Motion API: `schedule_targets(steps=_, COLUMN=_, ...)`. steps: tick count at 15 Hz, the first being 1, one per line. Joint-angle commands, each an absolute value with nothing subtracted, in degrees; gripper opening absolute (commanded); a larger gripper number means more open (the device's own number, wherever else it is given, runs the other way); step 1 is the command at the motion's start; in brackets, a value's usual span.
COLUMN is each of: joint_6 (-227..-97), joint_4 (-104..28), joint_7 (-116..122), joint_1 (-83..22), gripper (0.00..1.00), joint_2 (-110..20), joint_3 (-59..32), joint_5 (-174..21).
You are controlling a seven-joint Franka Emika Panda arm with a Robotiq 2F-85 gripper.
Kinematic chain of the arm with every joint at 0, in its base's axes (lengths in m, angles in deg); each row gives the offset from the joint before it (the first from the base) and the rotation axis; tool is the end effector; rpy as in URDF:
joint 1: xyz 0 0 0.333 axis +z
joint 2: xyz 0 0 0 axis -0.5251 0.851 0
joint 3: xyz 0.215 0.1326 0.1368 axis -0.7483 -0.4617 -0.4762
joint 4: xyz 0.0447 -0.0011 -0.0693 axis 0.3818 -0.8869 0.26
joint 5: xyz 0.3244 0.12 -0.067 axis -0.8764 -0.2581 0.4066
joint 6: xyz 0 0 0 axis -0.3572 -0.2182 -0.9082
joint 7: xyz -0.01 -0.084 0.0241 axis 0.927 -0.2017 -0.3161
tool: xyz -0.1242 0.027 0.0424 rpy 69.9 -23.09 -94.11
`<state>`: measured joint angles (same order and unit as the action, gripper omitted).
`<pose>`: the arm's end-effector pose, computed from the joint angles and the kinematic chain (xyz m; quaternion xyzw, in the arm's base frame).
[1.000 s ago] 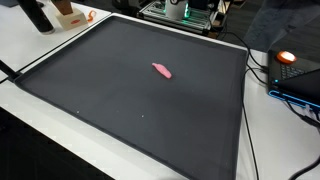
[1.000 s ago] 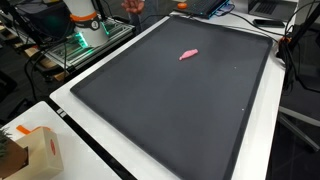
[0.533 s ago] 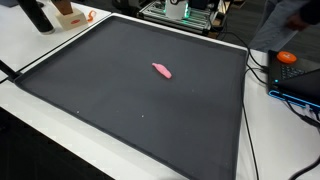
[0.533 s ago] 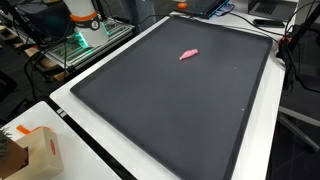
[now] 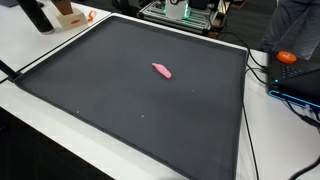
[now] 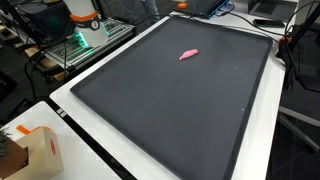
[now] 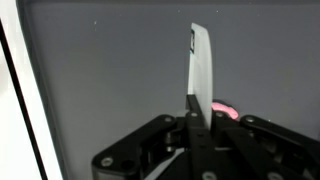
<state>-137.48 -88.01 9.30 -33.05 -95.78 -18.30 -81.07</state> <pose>0.3504 0.0007 0.4572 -0.9998 -0.0069 -0.0173 0.0057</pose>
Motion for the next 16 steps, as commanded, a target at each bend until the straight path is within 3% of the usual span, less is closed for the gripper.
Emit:
schedule_targets(steps=1, joint_6=-137.3, joint_4=-87.9, joint_7=9.0, joint_1=-32.4, gripper=0.04, joint_2=-95.7, joint_3=-17.8, joint_5=-80.7)
schedule_targets(steps=5, joint_6=-138.4, joint_4=-85.6, joint_7=8.3, joint_1=-30.9, gripper=0.01, joint_2=-91.5, joint_3=-19.5, joint_5=-81.4)
schedule_targets(steps=11, joint_6=-147.0, joint_4=-76.0, joint_7=3.8, joint_1=-26.5, gripper=0.01, joint_2=-74.3, joint_3=-25.7, joint_5=-81.0)
schedule_targets(steps=16, joint_6=-145.5, joint_4=-62.9, joint_7=-2.2, joint_1=-25.2, gripper=0.01, joint_2=-59.0, joint_3=-28.2, joint_5=-75.1)
